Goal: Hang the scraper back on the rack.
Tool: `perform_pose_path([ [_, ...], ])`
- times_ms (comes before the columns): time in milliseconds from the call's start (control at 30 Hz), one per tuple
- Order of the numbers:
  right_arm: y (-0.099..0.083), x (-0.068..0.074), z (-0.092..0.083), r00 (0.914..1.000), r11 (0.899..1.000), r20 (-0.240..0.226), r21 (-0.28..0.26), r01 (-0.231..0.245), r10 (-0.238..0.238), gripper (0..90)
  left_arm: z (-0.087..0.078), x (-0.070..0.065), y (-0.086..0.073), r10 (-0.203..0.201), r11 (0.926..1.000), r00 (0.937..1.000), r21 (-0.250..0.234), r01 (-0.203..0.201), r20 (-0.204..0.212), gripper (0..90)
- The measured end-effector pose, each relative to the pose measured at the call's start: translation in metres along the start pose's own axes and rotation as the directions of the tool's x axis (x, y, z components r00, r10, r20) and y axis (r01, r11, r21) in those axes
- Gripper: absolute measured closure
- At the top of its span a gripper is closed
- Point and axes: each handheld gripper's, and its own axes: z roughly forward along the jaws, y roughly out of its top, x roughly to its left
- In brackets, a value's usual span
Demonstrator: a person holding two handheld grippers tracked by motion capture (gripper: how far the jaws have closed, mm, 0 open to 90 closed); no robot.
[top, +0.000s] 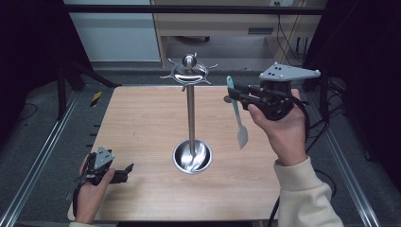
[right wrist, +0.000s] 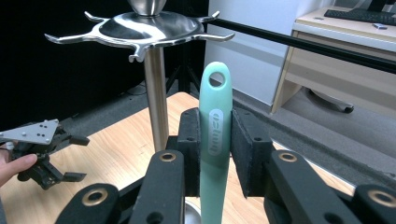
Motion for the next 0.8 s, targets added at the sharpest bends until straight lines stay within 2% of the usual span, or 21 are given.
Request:
perform_pose_path([
  [500, -0.0004, 0.0037, -0.0014, 0.9999, 1.000, -0.015, -0.021, -0.001, 0.001, 74.1, 0.0002, -0.0003, -0.0002, 0.000, 1.0000, 1.0000, -0.002, 0.000, 0.001, 2.9],
  [800, -0.0014, 0.0054, -0.0036, 0.9992, 0.999, -0.038, -0.038, -0.011, 0.009, 74.1, 0.0004, -0.0004, -0.0002, 0.002, 1.0000, 1.0000, 0.000, -0.002, 0.000, 2.9],
])
